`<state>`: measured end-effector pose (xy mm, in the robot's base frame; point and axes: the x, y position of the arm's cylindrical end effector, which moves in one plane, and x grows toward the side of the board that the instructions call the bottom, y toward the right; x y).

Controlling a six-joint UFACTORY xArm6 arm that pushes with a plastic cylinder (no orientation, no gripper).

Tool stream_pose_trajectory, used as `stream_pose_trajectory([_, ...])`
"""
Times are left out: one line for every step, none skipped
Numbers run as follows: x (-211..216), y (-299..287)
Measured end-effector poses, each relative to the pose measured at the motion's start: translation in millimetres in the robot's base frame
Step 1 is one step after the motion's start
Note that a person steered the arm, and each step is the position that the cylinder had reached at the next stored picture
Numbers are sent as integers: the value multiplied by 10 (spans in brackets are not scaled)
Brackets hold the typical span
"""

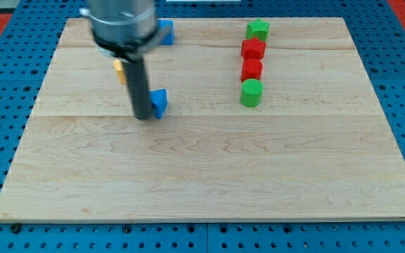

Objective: Arrange the blue blocks and yellow blocks in a vertical line

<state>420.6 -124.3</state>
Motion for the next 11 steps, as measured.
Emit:
stream_pose_trajectory([-121, 415])
stream_pose_trajectory([-130, 625])
stream_pose_trajectory([-378, -24])
stream_pose_trajectory([-1024, 564])
stream_pose_trajectory([-1469, 802])
stream_pose_trajectory([-1990, 754])
stream_pose_trajectory([-2089, 62])
stream_pose_trajectory([-2086, -48])
stream_pose_trajectory([-2117, -121])
stream_pose_trajectory([-2200, -280])
stream_pose_trajectory([-2233, -869])
